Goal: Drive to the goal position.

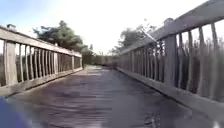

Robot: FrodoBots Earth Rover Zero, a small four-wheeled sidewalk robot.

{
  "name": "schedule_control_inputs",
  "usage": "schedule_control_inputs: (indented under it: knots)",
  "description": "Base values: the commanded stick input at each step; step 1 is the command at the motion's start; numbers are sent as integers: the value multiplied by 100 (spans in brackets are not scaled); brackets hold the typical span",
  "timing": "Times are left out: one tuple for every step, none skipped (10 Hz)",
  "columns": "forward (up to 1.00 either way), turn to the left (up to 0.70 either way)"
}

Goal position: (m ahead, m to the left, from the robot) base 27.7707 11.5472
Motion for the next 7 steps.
schedule_control_inputs:
  knots:
    - [100,27]
    - [100,20]
    - [100,0]
    - [100,0]
    - [100,4]
    - [100,23]
    - [100,27]
